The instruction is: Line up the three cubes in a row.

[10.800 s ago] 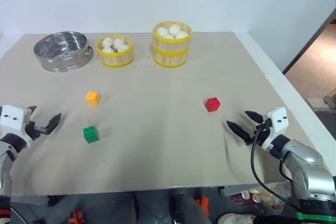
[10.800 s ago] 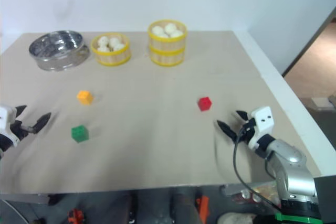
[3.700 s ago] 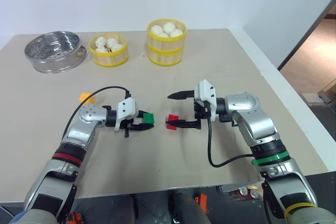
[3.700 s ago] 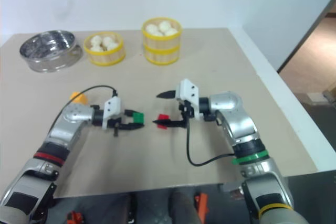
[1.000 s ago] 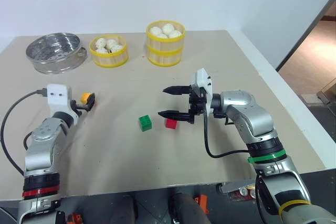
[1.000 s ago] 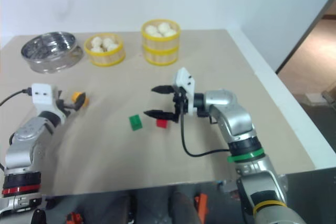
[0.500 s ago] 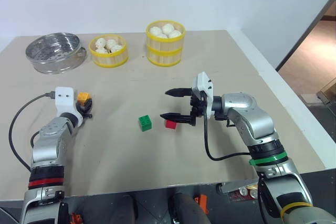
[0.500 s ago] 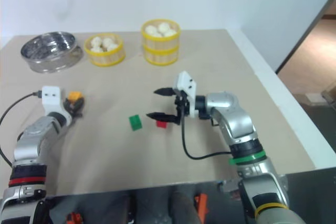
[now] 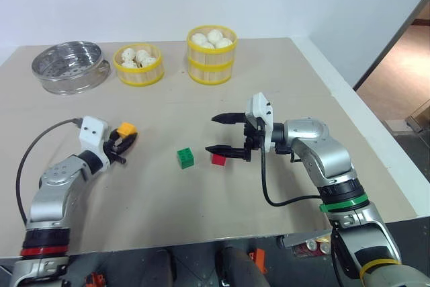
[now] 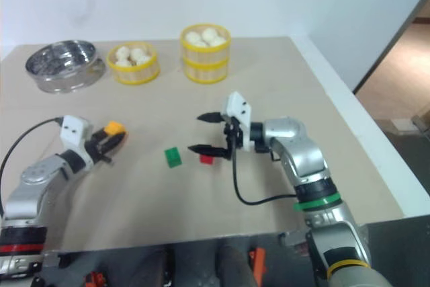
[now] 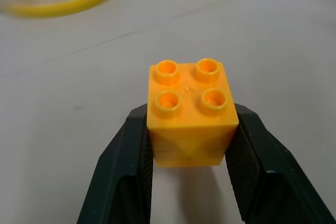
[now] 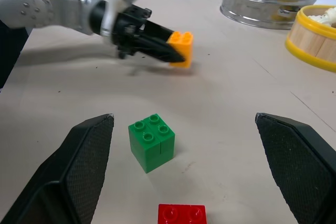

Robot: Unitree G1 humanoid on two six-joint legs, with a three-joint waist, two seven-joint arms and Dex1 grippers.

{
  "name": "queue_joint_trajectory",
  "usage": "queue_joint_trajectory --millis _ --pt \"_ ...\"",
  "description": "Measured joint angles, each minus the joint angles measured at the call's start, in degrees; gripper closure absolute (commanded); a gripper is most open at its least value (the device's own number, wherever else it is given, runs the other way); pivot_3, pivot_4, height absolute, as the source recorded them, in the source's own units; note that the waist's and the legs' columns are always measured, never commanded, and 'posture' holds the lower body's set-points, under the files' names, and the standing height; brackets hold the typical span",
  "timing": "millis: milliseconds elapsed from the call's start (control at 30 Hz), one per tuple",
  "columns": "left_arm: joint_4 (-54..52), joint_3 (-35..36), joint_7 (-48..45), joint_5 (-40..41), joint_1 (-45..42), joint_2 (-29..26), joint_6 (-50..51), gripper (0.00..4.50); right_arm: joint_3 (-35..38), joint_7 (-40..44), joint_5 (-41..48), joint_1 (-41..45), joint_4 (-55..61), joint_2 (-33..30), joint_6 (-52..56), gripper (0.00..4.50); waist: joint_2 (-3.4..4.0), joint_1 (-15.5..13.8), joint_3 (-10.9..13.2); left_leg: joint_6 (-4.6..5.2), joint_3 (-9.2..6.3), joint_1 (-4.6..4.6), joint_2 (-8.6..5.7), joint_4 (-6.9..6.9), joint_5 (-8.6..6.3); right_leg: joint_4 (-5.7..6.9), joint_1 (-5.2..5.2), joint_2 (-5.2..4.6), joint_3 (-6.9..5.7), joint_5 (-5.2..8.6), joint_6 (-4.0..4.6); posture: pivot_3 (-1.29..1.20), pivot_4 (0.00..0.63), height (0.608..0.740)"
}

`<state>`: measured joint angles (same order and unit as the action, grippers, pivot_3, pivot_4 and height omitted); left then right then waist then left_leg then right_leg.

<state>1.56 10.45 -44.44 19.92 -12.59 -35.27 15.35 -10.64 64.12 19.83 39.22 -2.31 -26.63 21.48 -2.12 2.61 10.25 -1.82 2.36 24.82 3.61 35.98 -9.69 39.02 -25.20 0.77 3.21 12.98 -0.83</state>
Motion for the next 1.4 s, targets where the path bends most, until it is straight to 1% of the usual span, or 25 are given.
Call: queue_joint_trajectory --millis 67,100,167,233,267,433,533,700,867,1333,1400 --pt "0.2 0.0 -6.9 1.7 0.3 -3.0 -1.3 3.18 0.0 0.6 0.0 0.0 -0.2 -0.1 -0.2 0.00 0.00 0.0 0.0 0.01 0.00 -0.02 0.00 -0.03 0.01 0.00 0.00 0.00 -0.03 0.11 0.19 0.00 0.150 0.740" --pt "0.3 0.0 -8.6 2.0 0.2 -3.7 -1.7 3.18 0.0 0.7 0.0 0.1 -0.2 -0.1 -0.2 0.00 0.00 0.0 0.0 0.01 0.00 -0.01 0.00 -0.02 0.01 0.00 0.00 -0.01 -0.03 0.15 0.26 0.00 0.150 0.740" --pt "2.4 -1.1 -16.2 2.4 -0.7 -7.1 -5.5 3.18 -0.1 1.0 -0.3 0.5 -0.8 -0.1 -0.5 0.00 0.00 0.0 0.0 0.01 0.02 -0.02 0.00 -0.02 0.01 -0.01 0.00 -0.02 -0.02 0.17 0.30 0.00 0.150 0.740" --pt "4.0 -2.0 -20.8 2.1 -1.2 -8.5 -8.5 3.18 -0.1 1.1 -0.5 0.8 -1.3 -0.3 -0.7 0.00 0.01 0.0 0.0 0.01 0.08 -0.02 -0.01 -0.03 0.01 -0.01 -0.01 -0.06 0.00 0.19 0.30 0.00 0.150 0.740" --pt "5.4 -3.1 -23.5 1.9 -2.2 -8.3 -10.3 3.18 -0.1 1.3 -0.6 0.8 -1.4 -0.5 -0.8 0.00 0.01 0.0 0.0 0.01 0.09 -0.01 -0.01 -0.03 0.01 -0.01 -0.01 -0.06 0.00 0.20 0.30 0.00 0.150 0.740" --pt "7.7 -8.7 -29.6 0.7 -4.1 -6.2 -14.4 3.18 -0.2 1.6 -0.6 1.0 -1.4 -0.5 -0.8 0.00 0.00 -0.1 0.0 0.01 0.08 0.07 -0.01 -0.02 0.00 -0.02 -0.04 -0.05 0.00 0.12 0.05 0.00 0.150 0.740" --pt "10.4 -10.5 -31.5 0.2 -5.0 -5.8 -16.2 3.18 -0.2 1.6 -0.7 1.0 -1.4 -0.7 -0.8 0.00 0.01 0.0 0.0 0.01 0.04 0.10 0.02 -0.03 0.00 0.00 -0.10 0.00 -0.02 0.11 0.05 0.00 0.150 0.740" --pt "15.7 -11.2 -33.2 -0.9 -9.6 -4.9 -18.8 3.18 0.1 0.6 -0.2 1.1 -1.2 -0.7 0.8 0.00 0.01 0.0 0.0 0.02 0.00 0.09 0.05 -0.02 0.01 0.02 -0.09 0.05 -0.04 0.09 0.07 0.00 0.150 0.740" --pt "18.3 -11.2 -35.1 -1.1 -9.9 -5.6 -20.1 3.18 0.1 0.6 0.7 1.0 -0.8 -1.3 1.5 0.00 0.01 0.0 0.0 0.02 0.01 0.13 0.04 -0.04 0.01 0.02 -0.11 0.04 -0.04 0.12 0.05 0.00 0.150 0.740" --pt "20.4 -11.8 -35.9 -2.7 -10.3 -5.8 -21.9 3.18 0.1 0.6 0.7 0.8 -0.2 -1.6 1.3 0.00 0.01 0.0 0.0 0.02 0.01 0.13 0.03 -0.01 0.01 0.02 -0.10 0.03 -0.04 0.10 0.04 0.00 0.150 0.740" --pt "20.3 -12.0 -35.9 -3.0 -10.6 -5.8 -21.7 2.14 0.1 0.7 0.7 0.8 -0.2 -1.8 1.3 0.00 0.01 -0.1 0.0 0.02 0.01 0.13 0.02 0.00 0.01 0.02 -0.09 0.02 -0.04 0.10 0.04 0.00 0.150 0.740"
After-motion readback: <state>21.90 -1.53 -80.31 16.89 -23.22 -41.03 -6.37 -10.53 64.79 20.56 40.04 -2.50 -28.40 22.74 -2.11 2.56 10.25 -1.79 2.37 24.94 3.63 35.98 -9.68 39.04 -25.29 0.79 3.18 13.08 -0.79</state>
